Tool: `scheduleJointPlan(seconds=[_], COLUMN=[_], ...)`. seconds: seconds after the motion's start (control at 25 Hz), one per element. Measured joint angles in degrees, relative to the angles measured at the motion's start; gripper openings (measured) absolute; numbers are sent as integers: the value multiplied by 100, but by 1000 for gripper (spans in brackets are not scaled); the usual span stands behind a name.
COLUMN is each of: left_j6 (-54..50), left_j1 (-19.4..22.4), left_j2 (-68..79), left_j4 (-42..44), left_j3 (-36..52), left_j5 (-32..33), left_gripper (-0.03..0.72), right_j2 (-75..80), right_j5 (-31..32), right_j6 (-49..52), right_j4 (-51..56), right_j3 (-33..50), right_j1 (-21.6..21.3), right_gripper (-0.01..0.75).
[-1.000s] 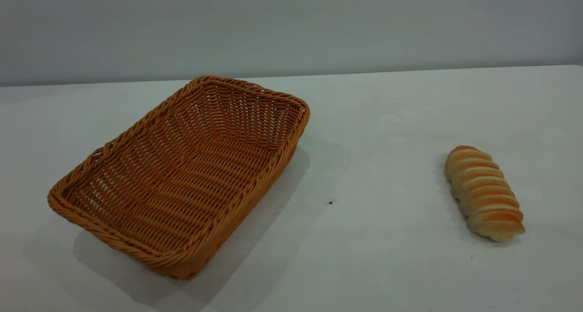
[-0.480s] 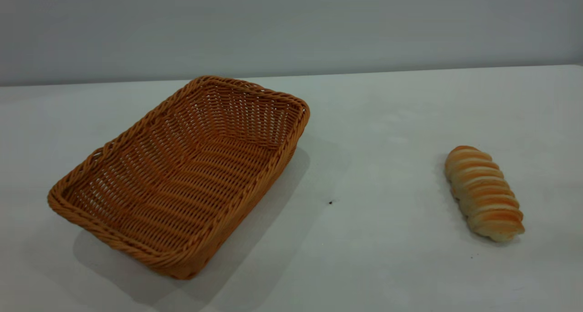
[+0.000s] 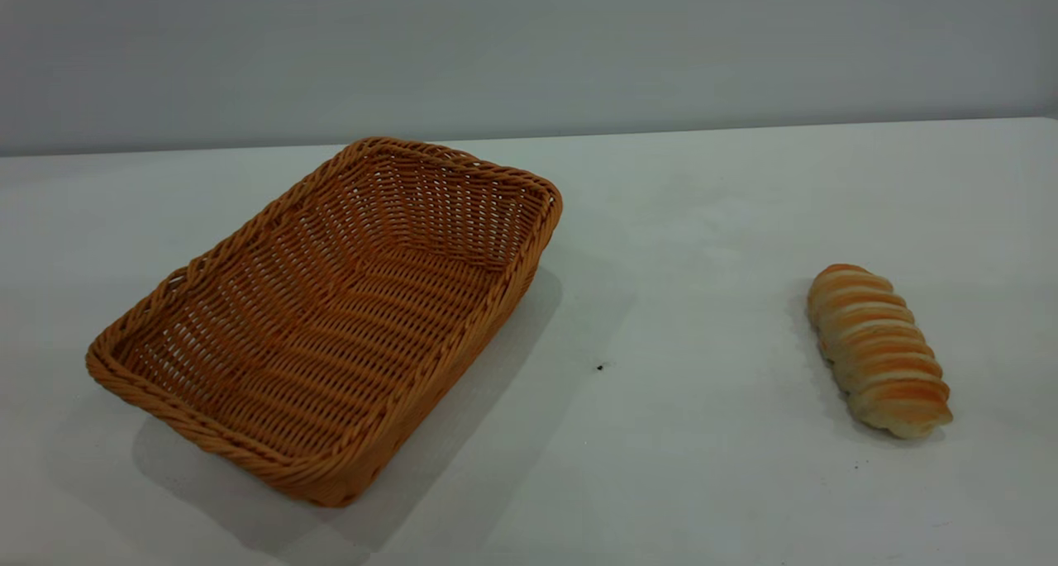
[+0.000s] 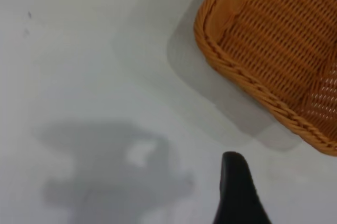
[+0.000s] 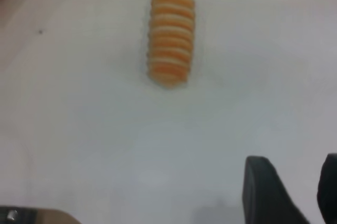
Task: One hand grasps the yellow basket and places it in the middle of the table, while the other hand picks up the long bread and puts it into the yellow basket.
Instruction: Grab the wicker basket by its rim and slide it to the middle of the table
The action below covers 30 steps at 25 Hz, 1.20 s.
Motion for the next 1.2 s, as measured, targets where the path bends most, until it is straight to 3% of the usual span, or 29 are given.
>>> scheduleJointPlan(seconds=[0.2, 0.52, 0.92, 1.2], left_j6=[-155, -889, -1364, -1770], left_j1=[0, 0, 0, 0], left_j2=[948, 2467, 3957, 4560], left_j4=[-311, -548, -913, -930], left_j3=[-19, -122, -1342, -1533], left_j5=[-511, -1165, -795, -563], left_gripper=[499, 497, 491, 491], right_j2=[7, 7, 7, 7], right_j5=[-127, -131, -131, -131], right_j6=[0, -28, -41, -41], right_j4=[219, 282, 407, 448], right_j3=[0, 0, 0, 0], right_j1=[15, 391, 395, 395], right_gripper=[289, 289, 289, 289])
